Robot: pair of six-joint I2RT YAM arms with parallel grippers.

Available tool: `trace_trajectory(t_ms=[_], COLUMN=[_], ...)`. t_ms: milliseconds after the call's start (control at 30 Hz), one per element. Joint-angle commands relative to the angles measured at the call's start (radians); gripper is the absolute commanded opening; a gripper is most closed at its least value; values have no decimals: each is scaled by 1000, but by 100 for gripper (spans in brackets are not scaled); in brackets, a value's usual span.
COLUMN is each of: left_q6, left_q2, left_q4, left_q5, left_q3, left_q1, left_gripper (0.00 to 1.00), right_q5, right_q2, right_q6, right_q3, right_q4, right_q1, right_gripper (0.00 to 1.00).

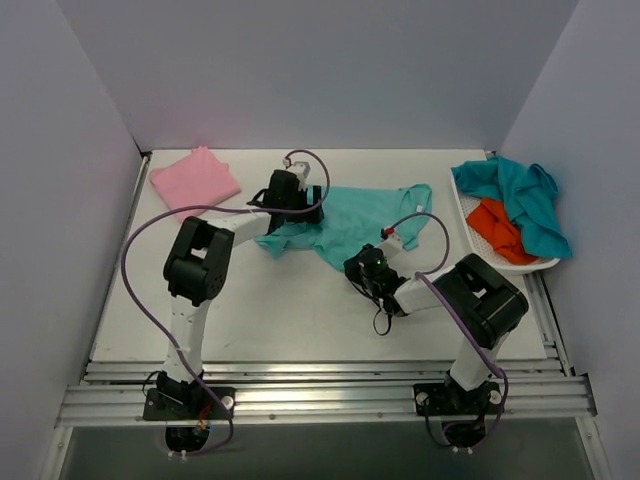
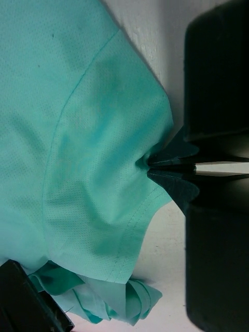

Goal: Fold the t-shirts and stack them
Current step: Flatten out the tshirt

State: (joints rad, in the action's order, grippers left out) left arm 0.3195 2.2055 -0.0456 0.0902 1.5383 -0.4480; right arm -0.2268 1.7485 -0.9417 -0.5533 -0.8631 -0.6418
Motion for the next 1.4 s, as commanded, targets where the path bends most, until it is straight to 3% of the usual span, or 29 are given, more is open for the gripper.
trace_trajectory(t_ms=[0, 267, 600, 1367], left_q6=[-62, -65, -76, -20], left_q2=[-35, -141, -343, -167], left_q4=[26, 177, 228, 276], left_q5=[-18, -200, -323, -296], left_q3=[57, 72, -10, 17], left_q1=[-55, -110, -112, -150], left_gripper=[96, 97, 97, 98], right_q5=[-16, 3, 15, 20], right_q2=[35, 63, 71, 85], right_q6=[20, 20, 18, 18], right_q3=[10, 3, 1, -3], right_q4=[82, 72, 70, 76], right_q1=[19, 27, 31, 31], right_gripper=[0, 0, 0, 0])
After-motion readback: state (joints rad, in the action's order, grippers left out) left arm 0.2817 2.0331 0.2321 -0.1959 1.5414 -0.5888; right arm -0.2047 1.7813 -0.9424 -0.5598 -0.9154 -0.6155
